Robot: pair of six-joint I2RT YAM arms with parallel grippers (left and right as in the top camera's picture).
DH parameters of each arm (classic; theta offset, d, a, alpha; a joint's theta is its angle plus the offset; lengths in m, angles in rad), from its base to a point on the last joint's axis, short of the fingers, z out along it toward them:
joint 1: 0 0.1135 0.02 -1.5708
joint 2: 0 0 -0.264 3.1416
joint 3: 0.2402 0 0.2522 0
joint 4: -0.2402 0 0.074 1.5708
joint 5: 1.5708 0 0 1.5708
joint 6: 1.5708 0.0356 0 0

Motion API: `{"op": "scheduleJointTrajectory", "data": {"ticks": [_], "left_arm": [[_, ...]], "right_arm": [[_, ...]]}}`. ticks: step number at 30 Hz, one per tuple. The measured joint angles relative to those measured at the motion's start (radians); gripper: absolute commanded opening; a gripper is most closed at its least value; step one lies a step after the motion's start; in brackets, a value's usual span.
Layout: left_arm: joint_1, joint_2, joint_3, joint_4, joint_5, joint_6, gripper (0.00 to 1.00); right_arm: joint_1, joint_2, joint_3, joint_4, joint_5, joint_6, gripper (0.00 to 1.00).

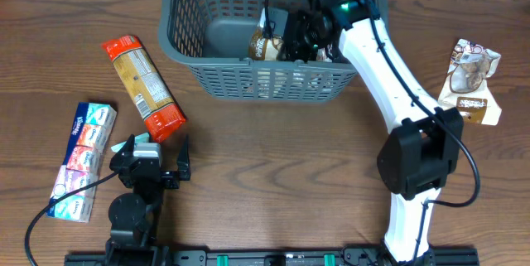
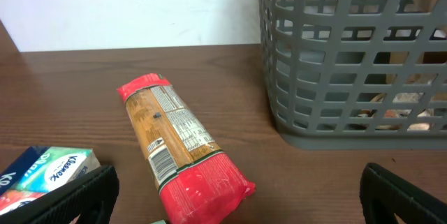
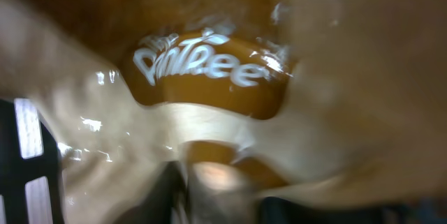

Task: Pack container
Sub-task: 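Carry the pouch into the basket and release it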

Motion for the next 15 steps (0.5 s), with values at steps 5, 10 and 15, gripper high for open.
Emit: {"op": "scheduleJointTrajectory", "data": {"ticks": [5, 10, 15], "left_arm": [[0.000, 0.000, 0.000, 0.000, 0.000, 0.000, 0.99], [0.000, 0.000, 0.000, 0.000, 0.000, 0.000, 0.99], [0.000, 0.000, 0.000, 0.000, 0.000, 0.000, 0.99]], "right_arm": [[0.000, 0.008, 0.001, -0.007, -0.001, 0.016, 0.39], [-0.008, -0.013, 0.083, -0.013, -0.002, 0.056, 0.52], [-0.078, -0.107, 0.294, -0.003, 0.000, 0.170, 0.60]]}}
